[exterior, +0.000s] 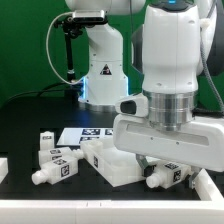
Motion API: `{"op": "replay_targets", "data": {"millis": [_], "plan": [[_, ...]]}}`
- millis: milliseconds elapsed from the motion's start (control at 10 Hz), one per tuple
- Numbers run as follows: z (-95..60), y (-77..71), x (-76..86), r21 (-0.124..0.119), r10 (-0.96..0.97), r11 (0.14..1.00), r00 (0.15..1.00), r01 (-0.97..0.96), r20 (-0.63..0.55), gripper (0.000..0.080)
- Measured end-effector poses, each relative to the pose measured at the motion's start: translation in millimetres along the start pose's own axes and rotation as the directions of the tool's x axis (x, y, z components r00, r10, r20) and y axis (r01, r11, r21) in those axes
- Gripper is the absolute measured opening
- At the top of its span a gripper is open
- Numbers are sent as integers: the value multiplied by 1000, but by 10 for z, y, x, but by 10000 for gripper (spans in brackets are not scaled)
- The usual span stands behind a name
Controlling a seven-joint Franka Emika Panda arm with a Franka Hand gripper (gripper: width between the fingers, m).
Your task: Assemble one leg
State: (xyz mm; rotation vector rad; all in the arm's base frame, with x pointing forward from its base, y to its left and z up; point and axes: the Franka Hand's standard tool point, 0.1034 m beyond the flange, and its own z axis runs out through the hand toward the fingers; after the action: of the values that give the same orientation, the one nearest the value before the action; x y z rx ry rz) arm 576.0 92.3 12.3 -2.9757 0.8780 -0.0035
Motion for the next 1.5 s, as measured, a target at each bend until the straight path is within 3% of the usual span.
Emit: {"op": "replay_targets", "data": {"millis": [200,400,500,600,800,900,1200,1300,1500], "plan": [[0,1,2,0,0,1000,1000,0,0,648],[0,1,2,0,0,1000,1000,0,0,391],[-1,0,3,0,0,1000,1000,0,0,391],[-2,-1,3,0,0,1000,1000,0,0,284],[-12,-3,11,1,-2,1000,1000,2,-1,284],[-112,-13,75,9,-16,1000,1000,16,-9,284],[-759,-22,281,51,-53,997,998,54,-15,284],[-959,-40,146,66,-64,996,998,65,-21,284],[-1120,-29,-359,68,-43,997,999,44,-13,284]]}}
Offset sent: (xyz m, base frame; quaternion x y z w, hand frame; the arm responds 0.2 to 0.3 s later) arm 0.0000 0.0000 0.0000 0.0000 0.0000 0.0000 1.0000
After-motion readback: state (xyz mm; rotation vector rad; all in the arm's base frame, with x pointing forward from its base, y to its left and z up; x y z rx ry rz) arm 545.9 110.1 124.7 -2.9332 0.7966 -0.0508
